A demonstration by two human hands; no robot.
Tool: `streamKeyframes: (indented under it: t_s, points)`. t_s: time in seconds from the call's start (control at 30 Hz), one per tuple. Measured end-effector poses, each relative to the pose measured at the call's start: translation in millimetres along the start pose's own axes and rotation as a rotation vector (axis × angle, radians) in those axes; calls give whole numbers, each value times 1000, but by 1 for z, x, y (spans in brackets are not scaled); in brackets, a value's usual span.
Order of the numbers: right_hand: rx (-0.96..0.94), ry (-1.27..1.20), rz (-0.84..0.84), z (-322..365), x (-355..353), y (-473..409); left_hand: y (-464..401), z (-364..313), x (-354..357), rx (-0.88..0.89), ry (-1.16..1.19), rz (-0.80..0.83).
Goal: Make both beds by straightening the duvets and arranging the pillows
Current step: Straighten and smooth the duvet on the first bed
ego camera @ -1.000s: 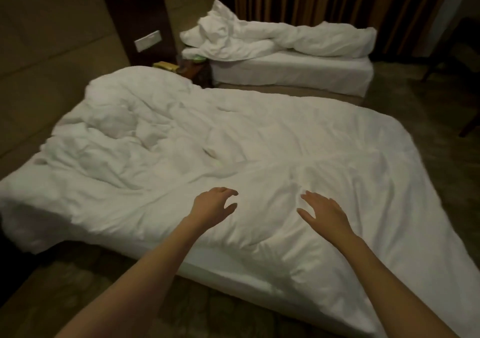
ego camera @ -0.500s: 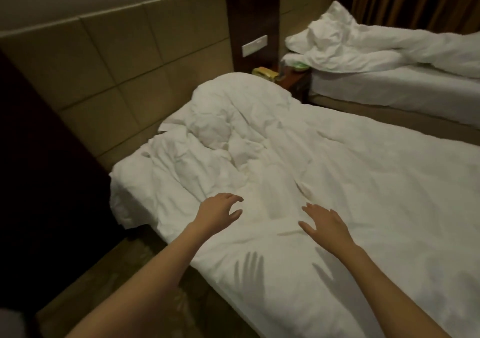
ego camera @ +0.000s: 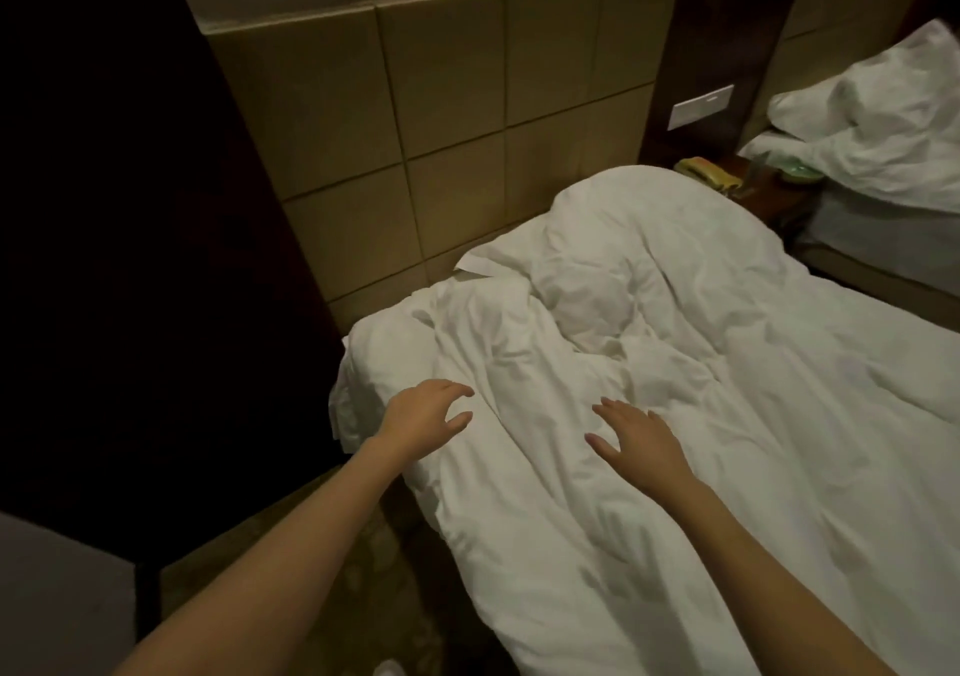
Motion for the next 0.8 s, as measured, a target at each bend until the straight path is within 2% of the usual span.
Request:
streamKeyframes:
  t_s: [0.17,0.3,0.53,0.8]
  points:
    - [88,-31,-5,60,18,-77,-64,94,-10,61,10,27]
    - [138,-58,-32,96,22,-123,-117,142,-27,122,-14,43]
    - [197,-56,-38,112,22,-197,-193,181,-30,201,23,33]
    - [234,-42,-25,92,37,-306,-295,205,-11,244,31,73]
Point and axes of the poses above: each hand's wrist, its own y-axis away from the middle knuckle, its own x-axis out of the palm, z = x × y, the point moved 3 cm from there along -y, towards the middle knuckle, and after that the axes turned 7 degrees about -y, right-handed, at the moved point
